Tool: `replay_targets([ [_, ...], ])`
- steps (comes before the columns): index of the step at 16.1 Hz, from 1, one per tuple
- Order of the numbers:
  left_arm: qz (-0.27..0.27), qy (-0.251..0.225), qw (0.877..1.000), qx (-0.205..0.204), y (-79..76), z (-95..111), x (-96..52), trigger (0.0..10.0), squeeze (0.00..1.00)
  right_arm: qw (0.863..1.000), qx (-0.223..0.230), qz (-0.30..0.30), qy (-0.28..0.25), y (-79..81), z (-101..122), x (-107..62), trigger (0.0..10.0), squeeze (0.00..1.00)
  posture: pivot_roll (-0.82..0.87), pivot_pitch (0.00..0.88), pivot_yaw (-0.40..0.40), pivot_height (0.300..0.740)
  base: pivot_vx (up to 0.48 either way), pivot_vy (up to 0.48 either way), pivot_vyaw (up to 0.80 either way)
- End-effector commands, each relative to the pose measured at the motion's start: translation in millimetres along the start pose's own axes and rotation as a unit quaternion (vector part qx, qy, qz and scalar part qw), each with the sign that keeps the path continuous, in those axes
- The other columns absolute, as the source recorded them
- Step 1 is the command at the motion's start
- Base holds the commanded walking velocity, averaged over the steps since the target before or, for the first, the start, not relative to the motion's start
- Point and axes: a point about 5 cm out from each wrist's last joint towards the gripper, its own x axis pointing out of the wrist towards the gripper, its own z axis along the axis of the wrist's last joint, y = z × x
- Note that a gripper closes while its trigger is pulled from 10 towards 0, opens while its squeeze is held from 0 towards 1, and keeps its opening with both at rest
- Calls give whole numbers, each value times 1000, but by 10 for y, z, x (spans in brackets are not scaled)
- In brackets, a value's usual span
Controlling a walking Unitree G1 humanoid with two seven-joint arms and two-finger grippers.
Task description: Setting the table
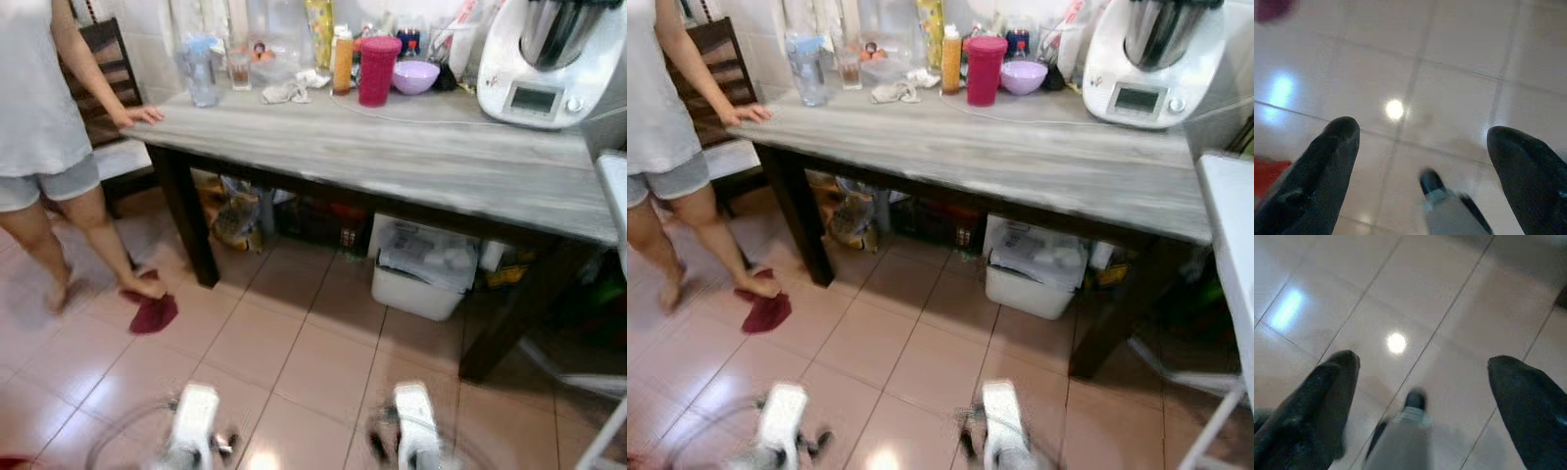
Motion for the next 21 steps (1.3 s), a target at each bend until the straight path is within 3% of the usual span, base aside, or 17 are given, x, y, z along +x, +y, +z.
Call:
replay_targets([
  [1, 11, -41, 999, -6, 79, 165, 7, 10000, 0, 999, -2, -4, -37, -64, 212, 21, 10000, 0, -165, 0, 38, 740, 0, 0, 0],
  [2, 9, -84, 996, -24, 109, 354, 20, 10000, 0, 997, -1, -9, -72, -103, 401, 32, 10000, 0, -162, 0, 37, 740, 0, 0, 0],
  [4, 2, -153, 988, -19, 84, 642, 26, 10000, 0, 991, -13, -13, -130, -131, 670, 28, 10000, 0, -159, 0, 37, 740, 0, 0, 0],
  [7, -15, -308, 951, -6, -26, 1143, -94, 10000, 0, 967, -22, -14, -253, -178, 1142, -66, 10000, 0, -160, 0, 38, 740, 0, 0, 0],
  [9, -7, -382, 924, 22, -38, 1247, -276, 10000, 0, 946, -17, -21, -324, -220, 1274, -193, 10000, 0, -162, 0, 37, 740, 0, 0, 0],
  [11, 6, -420, 907, 9, -6, 1278, -451, 10000, 0, 927, -22, -35, -374, -267, 1342, -366, 10000, 0, -162, 7, 36, 740, 0, 0, 0],
  [12, 10, -426, 905, 9, 2, 1274, -494, 10000, 0, 922, -25, -40, -383, -277, 1348, -410, 10000, 0, -162, 16, 36, 740, 0, 0, 0],
  [14, 24, -437, 899, 12, 51, 1189, -689, 10000, 0, 906, -27, -62, -417, -327, 1333, -673, 10000, 0, -160, 30, 38, 740, 0, 0, 0],
  [17, 41, -411, 911, 21, 140, 996, -801, 10000, 0, 899, -30, -81, -429, -359, 1253, -978, 10000, 0, -162, 39, 37, 740, 0, 0, 0],
  [21, 35, -401, 915, 20, 90, 1030, -914, 10000, 0, 912, -33, -87, -399, -360, 1116, -1148, 10000, 0, -173, 45, 35, 740, 0, 0, -400],
])
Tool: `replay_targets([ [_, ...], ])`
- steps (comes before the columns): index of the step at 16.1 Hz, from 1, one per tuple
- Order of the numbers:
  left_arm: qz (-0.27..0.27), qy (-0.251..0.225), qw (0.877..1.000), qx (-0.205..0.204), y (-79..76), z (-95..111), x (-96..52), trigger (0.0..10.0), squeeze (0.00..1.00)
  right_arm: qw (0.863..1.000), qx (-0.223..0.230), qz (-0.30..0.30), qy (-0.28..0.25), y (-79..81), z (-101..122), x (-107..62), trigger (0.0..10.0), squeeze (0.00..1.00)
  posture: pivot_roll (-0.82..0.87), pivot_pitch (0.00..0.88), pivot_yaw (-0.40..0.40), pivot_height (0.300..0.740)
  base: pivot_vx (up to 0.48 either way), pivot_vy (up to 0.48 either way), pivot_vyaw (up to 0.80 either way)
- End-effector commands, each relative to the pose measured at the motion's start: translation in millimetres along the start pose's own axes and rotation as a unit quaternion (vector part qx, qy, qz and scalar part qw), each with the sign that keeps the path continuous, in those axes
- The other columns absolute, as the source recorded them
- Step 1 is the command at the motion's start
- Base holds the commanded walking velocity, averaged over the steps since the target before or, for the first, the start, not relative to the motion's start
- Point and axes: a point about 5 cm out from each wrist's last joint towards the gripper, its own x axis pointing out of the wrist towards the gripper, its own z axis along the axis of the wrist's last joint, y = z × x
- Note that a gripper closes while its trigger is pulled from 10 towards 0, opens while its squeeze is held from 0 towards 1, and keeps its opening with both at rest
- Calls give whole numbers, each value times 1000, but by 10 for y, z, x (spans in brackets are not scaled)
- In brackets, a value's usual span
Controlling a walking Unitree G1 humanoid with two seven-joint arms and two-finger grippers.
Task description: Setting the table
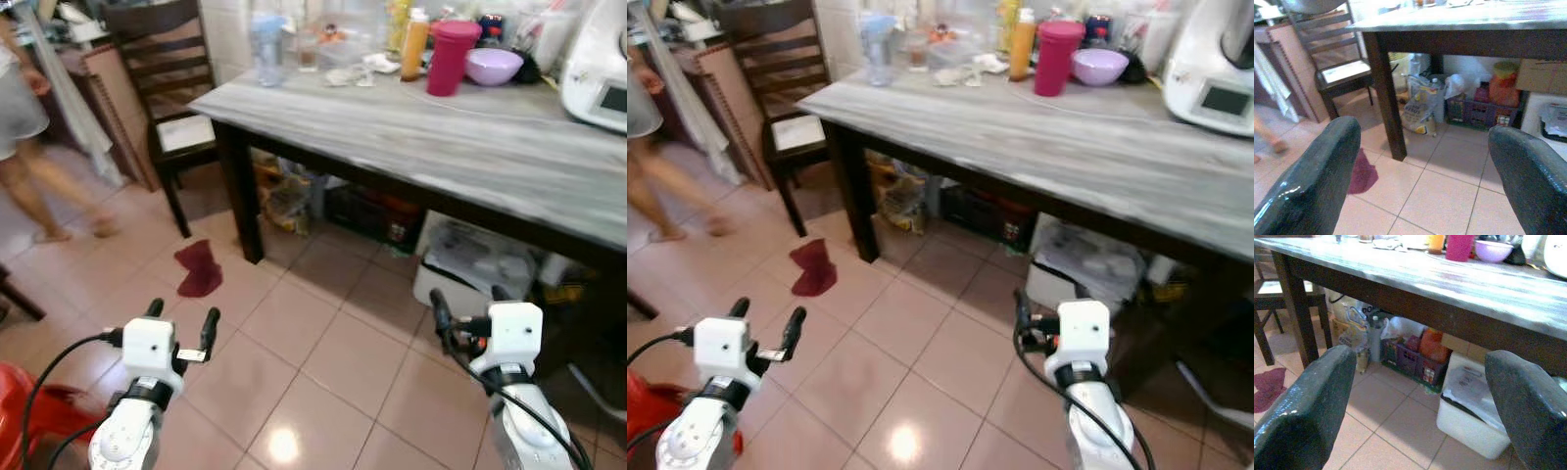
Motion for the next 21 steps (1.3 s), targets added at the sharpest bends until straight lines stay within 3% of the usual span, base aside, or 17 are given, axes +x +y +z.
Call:
replay_targets([
  [1, -7, -4, 1000, -1, -40, 75, 37, 10000, 0, 1000, 3, -3, 12, -18, 6, -34, 10000, 0, -181, 47, 34, 740, 0, 0, -800],
  [7, -7, 27, 999, -18, -40, 5, 55, 10000, 0, 999, 8, 14, 29, 20, 38, -36, 10000, 0, -183, 36, 19, 740, 0, 0, -763],
  [15, 14, 51, 998, -33, 18, -93, 104, 10000, 0, 999, 23, 20, 36, 36, 40, -8, 10000, 0, -182, 33, 18, 740, 0, 0, -153],
  [21, 14, 63, 997, -37, 26, -125, 140, 10000, 0, 999, 27, 20, 41, 29, 19, -1, 10000, 0, -185, 37, 19, 740, -153, 0, -594],
])
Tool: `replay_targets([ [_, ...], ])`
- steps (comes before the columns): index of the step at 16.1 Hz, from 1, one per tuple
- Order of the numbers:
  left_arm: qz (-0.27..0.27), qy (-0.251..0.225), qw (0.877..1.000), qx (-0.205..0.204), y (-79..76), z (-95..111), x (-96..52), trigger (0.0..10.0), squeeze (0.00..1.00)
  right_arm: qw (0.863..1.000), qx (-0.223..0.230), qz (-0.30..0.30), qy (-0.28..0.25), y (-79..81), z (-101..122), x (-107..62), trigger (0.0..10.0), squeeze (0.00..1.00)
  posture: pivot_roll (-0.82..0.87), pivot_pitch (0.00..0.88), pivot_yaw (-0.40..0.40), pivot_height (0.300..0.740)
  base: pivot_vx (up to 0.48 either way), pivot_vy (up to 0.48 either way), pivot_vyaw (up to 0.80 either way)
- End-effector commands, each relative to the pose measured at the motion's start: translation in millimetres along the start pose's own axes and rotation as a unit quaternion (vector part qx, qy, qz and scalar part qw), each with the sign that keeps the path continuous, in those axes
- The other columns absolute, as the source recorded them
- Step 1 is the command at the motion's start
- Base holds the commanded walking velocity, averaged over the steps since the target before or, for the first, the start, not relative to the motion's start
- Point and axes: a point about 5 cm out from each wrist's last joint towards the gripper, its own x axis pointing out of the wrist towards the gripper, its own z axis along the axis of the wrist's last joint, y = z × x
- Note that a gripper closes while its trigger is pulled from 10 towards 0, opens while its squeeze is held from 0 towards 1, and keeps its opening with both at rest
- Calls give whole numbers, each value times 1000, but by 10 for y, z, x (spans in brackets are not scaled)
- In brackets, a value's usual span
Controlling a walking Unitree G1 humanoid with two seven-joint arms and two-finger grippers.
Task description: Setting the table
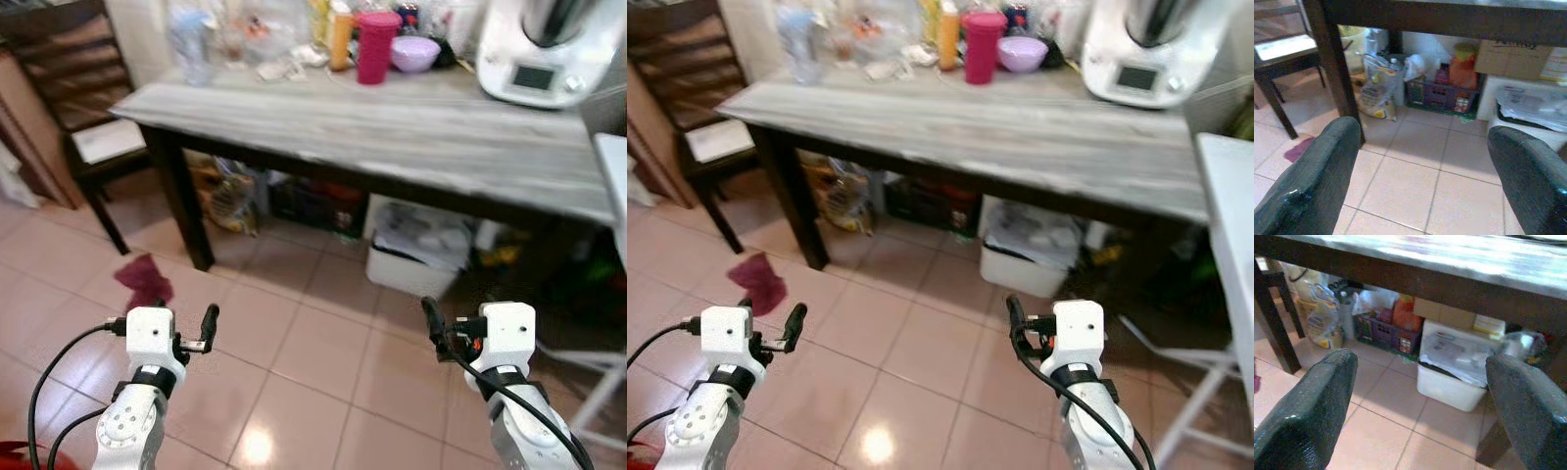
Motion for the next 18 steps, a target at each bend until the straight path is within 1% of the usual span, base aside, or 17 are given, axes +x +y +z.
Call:
replay_targets([
  [1, 2, 16, 1000, -1, 19, -61, -17, 10000, 0, 1000, 1, -1, -2, -12, 17, 5, 10000, 0, -185, 36, 20, 740, 0, 0, -438],
  [5, 1, 19, 1000, -1, 26, -65, -12, 10000, 0, 1000, 2, 0, -1, -11, 1, 19, 10000, 0, -181, 37, 21, 740, -240, 0, -466],
  [8, -1, 17, 1000, -3, 14, -51, -4, 10000, 0, 1000, 4, -1, -1, -15, -6, 27, 10000, 0, -181, 37, 24, 740, -80, 0, -490],
  [10, -7, 14, 1000, 4, -3, -39, 1, 10000, 0, 1000, 6, -2, -3, -10, -3, 31, 10000, 0, -181, 38, 26, 740, -249, 0, 0],
  [15, -9, 10, 1000, 2, -10, -13, 21, 10000, 0, 1000, 8, -1, -8, -1, 14, 37, 10000, 0, -182, 38, 27, 740, 0, 0, 0],
  [17, -12, 3, 1000, 1, -27, 24, 34, 10000, 0, 1000, 8, -1, -13, 1, 46, 45, 10000, 0, -182, 39, 28, 740, 0, 0, 0],
  [18, -23, -11, 1000, -2, -48, 79, 36, 10000, 0, 1000, 9, -1, -16, 4, 62, 53, 10000, 0, -182, 39, 28, 740, 0, 0, 0],
])
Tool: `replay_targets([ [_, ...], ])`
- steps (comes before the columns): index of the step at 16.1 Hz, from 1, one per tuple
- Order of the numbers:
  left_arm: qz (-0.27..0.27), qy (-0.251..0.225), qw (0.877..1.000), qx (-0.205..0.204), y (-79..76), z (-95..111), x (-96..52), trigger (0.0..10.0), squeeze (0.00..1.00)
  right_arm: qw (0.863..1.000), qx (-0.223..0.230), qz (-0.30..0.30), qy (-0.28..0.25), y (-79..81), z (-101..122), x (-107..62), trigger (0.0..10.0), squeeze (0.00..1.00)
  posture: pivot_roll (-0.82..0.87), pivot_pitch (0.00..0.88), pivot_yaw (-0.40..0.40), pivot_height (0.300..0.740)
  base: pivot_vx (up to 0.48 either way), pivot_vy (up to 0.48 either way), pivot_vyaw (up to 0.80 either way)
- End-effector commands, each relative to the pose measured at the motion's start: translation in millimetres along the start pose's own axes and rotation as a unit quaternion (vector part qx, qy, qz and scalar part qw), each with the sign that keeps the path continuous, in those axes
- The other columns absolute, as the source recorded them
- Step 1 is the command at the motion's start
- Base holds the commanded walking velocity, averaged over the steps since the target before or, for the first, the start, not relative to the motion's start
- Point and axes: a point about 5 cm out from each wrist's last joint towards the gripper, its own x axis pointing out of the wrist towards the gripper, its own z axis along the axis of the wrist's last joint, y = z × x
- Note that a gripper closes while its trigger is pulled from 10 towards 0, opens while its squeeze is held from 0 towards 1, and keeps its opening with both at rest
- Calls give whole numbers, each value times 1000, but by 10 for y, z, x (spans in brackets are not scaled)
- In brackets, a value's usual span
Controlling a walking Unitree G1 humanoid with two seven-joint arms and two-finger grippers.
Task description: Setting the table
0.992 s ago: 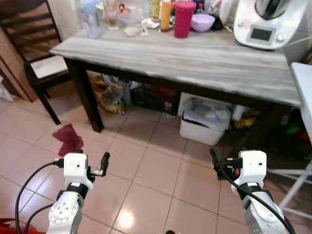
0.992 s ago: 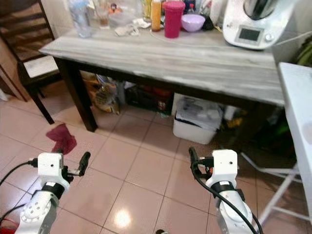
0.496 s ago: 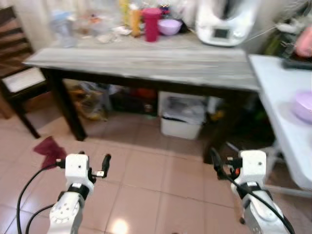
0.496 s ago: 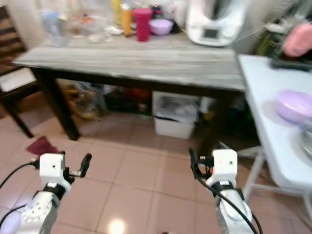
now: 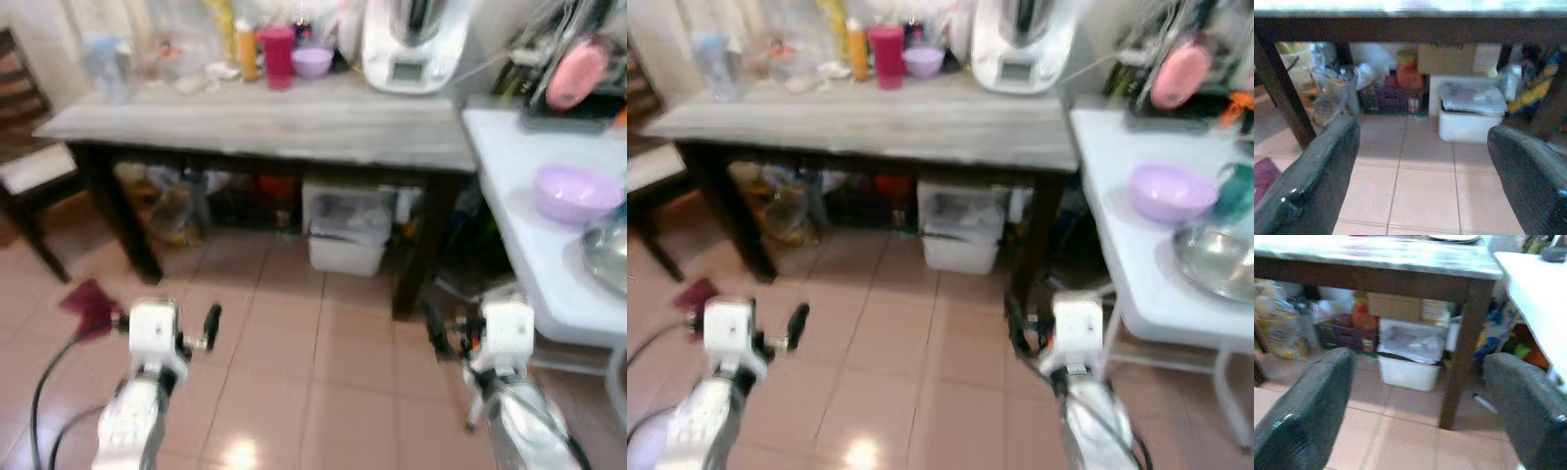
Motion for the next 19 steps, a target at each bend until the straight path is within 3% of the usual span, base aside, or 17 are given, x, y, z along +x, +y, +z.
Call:
replay_targets([
  [1, -7, -17, 1000, 1, -3, 103, 30, 10000, 0, 1000, 2, -3, -1, 2, 16, 0, 10000, 0, -182, 38, 29, 740, 0, 0, 0],
  [9, -25, -24, 999, -11, -80, 167, 71, 10000, 0, 1000, 0, 0, -4, 10, 52, 16, 10000, 0, -189, 35, 26, 740, 0, 0, -101],
  [12, -38, -47, 998, -18, -155, 312, 108, 10000, 0, 1000, -19, 1, -23, 10, 144, 32, 10000, 0, -192, 36, 20, 740, 0, -161, 0],
  [15, -54, -70, 996, -29, -264, 467, 148, 10000, 0, 999, -23, 8, -34, 51, 215, 37, 10000, 0, -196, 37, 21, 740, 0, -256, -675],
  [19, -51, -58, 996, -32, -241, 444, 138, 10000, 0, 999, -20, 6, -35, 51, 227, 21, 10000, 0, -201, 40, 25, 740, 0, -279, -523],
])
